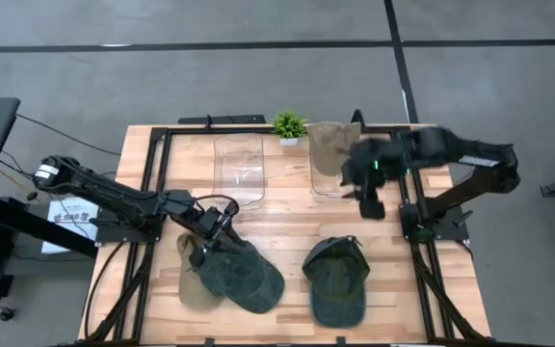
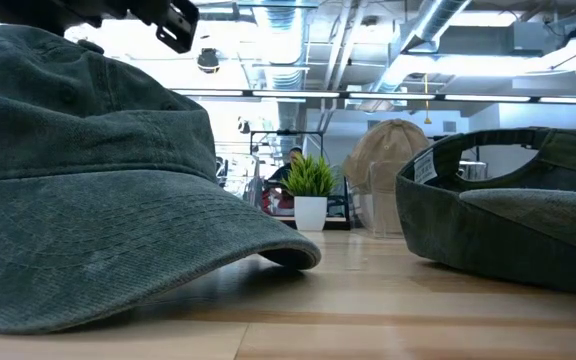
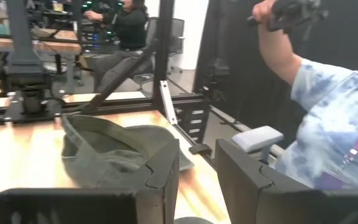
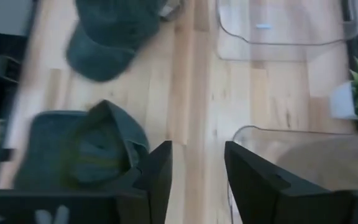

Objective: Pick & Place hat
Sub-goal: Put the brown cap into the right transparent bin

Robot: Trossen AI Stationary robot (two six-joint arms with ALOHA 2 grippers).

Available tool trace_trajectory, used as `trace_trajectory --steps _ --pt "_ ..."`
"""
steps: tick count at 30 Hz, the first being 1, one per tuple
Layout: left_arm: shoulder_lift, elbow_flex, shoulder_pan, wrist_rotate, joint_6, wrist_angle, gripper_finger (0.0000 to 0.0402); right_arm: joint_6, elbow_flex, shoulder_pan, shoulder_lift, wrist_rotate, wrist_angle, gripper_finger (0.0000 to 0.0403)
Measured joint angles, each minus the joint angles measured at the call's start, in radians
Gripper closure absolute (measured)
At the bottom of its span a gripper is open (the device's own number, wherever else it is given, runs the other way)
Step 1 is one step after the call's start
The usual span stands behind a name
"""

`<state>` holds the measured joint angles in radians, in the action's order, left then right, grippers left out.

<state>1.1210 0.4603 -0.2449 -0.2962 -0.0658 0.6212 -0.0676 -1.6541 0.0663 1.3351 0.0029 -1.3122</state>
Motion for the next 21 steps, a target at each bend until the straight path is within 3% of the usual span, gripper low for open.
trace_trajectory --steps 5,10,14,21 --pt "0.000 0.000 -0.058 0.000 -0.001 0.000 0.0302 0.130 0.257 0.196 -0.075 0.295 0.195 0.0274" --pt "0.000 0.000 -0.114 0.017 0.000 0.000 0.0302 0.173 0.510 0.340 -0.123 0.481 0.524 0.0274" --pt "0.000 0.000 -0.126 0.039 0.001 0.000 0.0302 0.157 0.643 0.406 -0.123 0.547 0.723 0.0273" --pt "0.000 0.001 -0.102 0.042 0.000 0.000 0.0302 0.164 0.742 0.418 -0.103 0.550 0.943 0.0275"
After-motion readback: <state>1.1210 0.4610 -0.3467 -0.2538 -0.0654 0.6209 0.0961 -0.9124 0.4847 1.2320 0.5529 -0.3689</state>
